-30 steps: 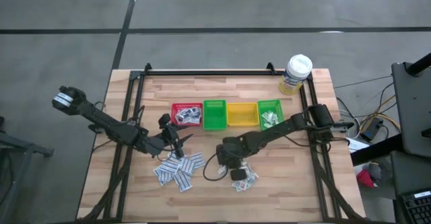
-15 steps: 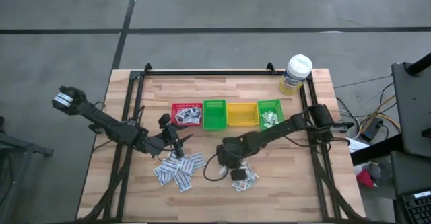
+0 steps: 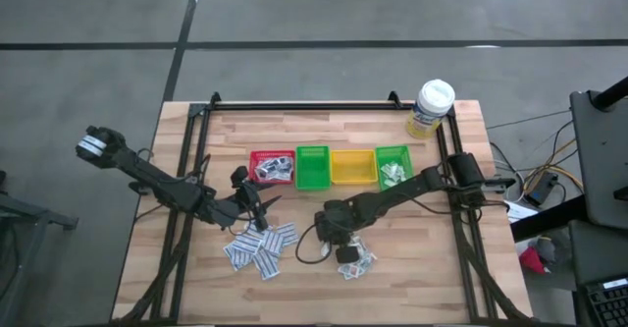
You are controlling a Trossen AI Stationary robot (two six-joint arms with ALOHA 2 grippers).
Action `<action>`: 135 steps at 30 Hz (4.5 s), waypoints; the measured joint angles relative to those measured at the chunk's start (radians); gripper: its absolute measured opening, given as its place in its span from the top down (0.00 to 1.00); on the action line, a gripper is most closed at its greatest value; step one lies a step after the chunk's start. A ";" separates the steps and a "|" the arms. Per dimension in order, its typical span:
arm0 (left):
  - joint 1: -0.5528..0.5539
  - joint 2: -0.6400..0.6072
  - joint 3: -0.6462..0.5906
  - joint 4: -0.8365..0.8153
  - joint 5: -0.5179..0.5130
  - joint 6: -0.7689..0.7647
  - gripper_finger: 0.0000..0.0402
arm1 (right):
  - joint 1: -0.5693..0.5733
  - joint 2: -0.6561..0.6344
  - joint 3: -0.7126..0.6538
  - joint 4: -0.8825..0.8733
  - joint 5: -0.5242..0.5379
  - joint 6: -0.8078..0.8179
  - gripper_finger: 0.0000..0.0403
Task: Pick & Place First Aid Supplies
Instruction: Put the green bandage into the right green basket
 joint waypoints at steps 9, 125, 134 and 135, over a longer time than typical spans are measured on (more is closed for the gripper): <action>0.000 0.000 0.000 0.000 0.000 0.000 0.55 | 0.003 -0.023 0.038 -0.096 0.061 -0.002 0.98; 0.000 0.000 0.000 0.001 0.000 -0.003 0.55 | -0.014 -0.039 0.170 -0.317 0.148 -0.072 0.98; 0.000 0.000 0.000 0.001 0.000 -0.004 0.55 | -0.015 -0.034 0.158 -0.316 0.020 -0.125 0.98; 0.000 0.000 0.000 0.001 0.000 -0.004 0.55 | -0.015 -0.034 0.158 -0.313 0.004 -0.129 0.98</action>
